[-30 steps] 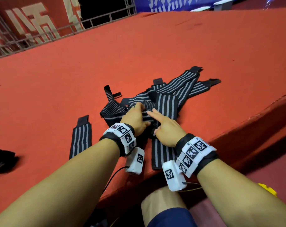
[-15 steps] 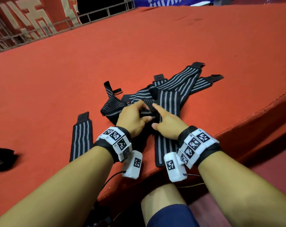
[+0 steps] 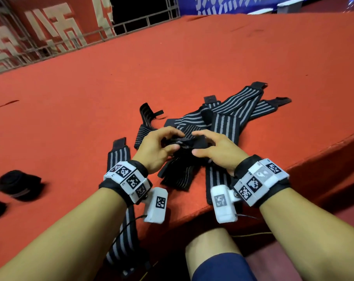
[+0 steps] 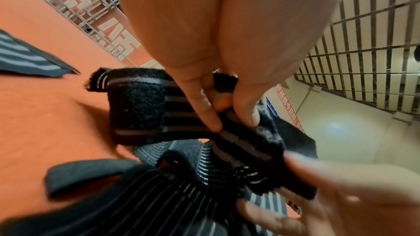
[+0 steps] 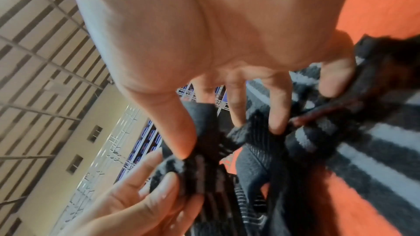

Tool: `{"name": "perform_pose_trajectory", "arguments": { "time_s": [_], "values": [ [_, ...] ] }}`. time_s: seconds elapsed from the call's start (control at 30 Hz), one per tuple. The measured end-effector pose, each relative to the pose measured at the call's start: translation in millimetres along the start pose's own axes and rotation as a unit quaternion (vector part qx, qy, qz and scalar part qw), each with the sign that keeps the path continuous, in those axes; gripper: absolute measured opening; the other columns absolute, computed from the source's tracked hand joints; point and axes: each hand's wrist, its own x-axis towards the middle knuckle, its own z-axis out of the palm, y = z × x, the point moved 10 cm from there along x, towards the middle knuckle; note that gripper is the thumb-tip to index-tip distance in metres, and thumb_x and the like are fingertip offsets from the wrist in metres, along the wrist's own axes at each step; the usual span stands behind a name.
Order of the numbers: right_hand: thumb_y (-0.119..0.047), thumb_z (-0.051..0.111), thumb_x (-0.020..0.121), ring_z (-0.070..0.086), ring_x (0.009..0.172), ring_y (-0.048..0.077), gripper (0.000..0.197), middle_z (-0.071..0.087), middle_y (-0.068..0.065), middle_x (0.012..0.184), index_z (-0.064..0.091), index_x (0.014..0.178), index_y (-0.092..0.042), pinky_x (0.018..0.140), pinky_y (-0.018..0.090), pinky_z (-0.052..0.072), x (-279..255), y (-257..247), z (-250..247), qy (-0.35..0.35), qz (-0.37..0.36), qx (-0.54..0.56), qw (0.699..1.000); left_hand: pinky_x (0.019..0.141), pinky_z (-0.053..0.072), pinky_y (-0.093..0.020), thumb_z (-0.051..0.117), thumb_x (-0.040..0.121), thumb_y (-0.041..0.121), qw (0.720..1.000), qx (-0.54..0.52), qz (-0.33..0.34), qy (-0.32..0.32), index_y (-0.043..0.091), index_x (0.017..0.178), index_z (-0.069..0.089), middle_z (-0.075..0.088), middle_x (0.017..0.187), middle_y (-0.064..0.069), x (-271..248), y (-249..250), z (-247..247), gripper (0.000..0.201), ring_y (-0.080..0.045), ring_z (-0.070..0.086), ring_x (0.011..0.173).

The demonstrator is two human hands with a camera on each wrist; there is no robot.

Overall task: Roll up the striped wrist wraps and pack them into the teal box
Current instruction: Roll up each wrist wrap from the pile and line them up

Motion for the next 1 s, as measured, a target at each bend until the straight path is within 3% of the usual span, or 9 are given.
{"name": "perform_pose_trajectory", "arguments": {
  "time_s": [0.07, 0.2, 0.33, 0.4, 0.47, 0.6, 0.77, 0.87, 1.0],
  "values": [
    [-0.022, 0.075, 0.086, 0.071, 0.094, 0.019, 0.014, 0.075, 0.008, 0.099, 0.076, 0.1, -0.019, 0.091, 0.043, 0.057, -6, -7, 3, 0.007, -0.033, 0.01, 0.999, 0.088, 0.057, -0.049, 0.07, 0.084, 0.01, 0.999, 0.032, 0.015, -0.002, 0.033, 0.116, 0.066, 0.058, 0.084, 0.02, -4, 5, 2, 0.039, -0.016, 0.062, 0.086],
    [-0.039, 0.071, 0.09, 0.072, 0.095, 0.028, 0.038, 0.072, 0.024, 0.099, 0.074, 0.09, -0.001, 0.099, 0.056, 0.052, -15, -14, 10, -0.024, -0.041, 0.034, 0.998, 0.083, 0.053, -0.062, 0.071, 0.075, 0.02, 1.0, 0.017, -0.004, -0.004, 0.041, 0.101, 0.055, 0.052, 0.077, 0.013, -12, 1, 1, 0.037, -0.04, 0.063, 0.084],
    [-0.059, 0.06, 0.092, 0.071, 0.097, 0.017, 0.051, 0.077, 0.007, 0.095, 0.081, 0.088, -0.013, 0.101, 0.042, 0.052, -12, -18, 6, -0.013, -0.001, 0.025, 1.0, 0.082, 0.055, -0.053, 0.076, 0.077, 0.014, 0.999, 0.047, 0.006, 0.006, 0.03, 0.083, 0.053, 0.062, 0.077, 0.012, -17, 2, -2, 0.029, -0.019, 0.06, 0.074],
    [-0.052, 0.072, 0.086, 0.071, 0.087, 0.019, 0.041, 0.076, 0.013, 0.09, 0.08, 0.087, -0.012, 0.096, 0.049, 0.054, -11, -23, 14, -0.028, -0.026, -0.019, 0.999, 0.085, 0.057, -0.05, 0.077, 0.081, 0.004, 0.999, 0.033, 0.002, 0.014, 0.025, 0.074, 0.055, 0.069, 0.083, 0.007, -17, 0, -3, 0.031, -0.017, 0.066, 0.08],
    [-0.049, 0.084, 0.072, 0.072, 0.089, 0.019, 0.034, 0.076, 0.004, 0.086, 0.08, 0.086, -0.019, 0.094, 0.046, 0.055, -11, -23, 18, -0.019, -0.04, -0.065, 0.997, 0.089, 0.058, -0.038, 0.076, 0.082, -0.004, 1.0, 0.015, -0.008, 0.012, 0.021, 0.071, 0.056, 0.074, 0.09, 0.007, -18, -2, -2, 0.034, -0.008, 0.07, 0.088],
    [-0.037, 0.079, 0.083, 0.07, 0.082, 0.018, 0.017, 0.074, -0.002, 0.075, 0.079, 0.073, -0.023, 0.081, 0.038, 0.057, -11, -21, 11, 0.05, -0.038, -0.091, 0.994, 0.093, 0.056, -0.034, 0.075, 0.084, -0.002, 1.0, 0.014, -0.005, -0.004, 0.022, 0.072, 0.055, 0.076, 0.095, 0.004, -21, -6, 3, 0.034, -0.01, 0.072, 0.098],
    [-0.027, 0.065, 0.094, 0.064, 0.086, 0.034, 0.035, 0.066, 0.004, 0.073, 0.065, 0.061, -0.018, 0.082, 0.037, 0.052, -9, -19, -13, 0.171, -0.019, -0.11, 0.979, 0.087, 0.057, -0.035, 0.07, 0.087, -0.004, 1.0, 0.024, 0.002, -0.003, 0.023, 0.072, 0.051, 0.075, 0.088, 0.007, -24, -5, 0, 0.036, -0.016, 0.072, 0.092],
    [-0.027, 0.058, 0.098, 0.06, 0.08, 0.04, 0.04, 0.055, 0.009, 0.066, 0.059, 0.064, -0.006, 0.075, 0.04, 0.05, -14, -13, -47, 0.278, 0.001, -0.073, 0.958, 0.08, 0.054, -0.035, 0.066, 0.089, -0.005, 0.999, 0.016, -0.016, 0.039, 0.02, 0.075, 0.048, 0.07, 0.085, 0.002, -29, -10, -24, 0.034, -0.012, 0.066, 0.08],
    [-0.031, 0.06, 0.097, 0.056, 0.077, 0.034, 0.037, 0.05, 0.0, 0.061, 0.055, 0.065, -0.012, 0.072, 0.036, 0.047, -19, -4, -58, 0.334, 0.016, -0.023, 0.942, 0.067, 0.043, -0.032, 0.062, 0.091, -0.001, 0.993, -0.038, -0.032, 0.104, 0.024, 0.078, 0.043, 0.056, 0.077, 0.006, -33, -18, -51, 0.034, -0.011, 0.05, 0.07]
  ]
}}
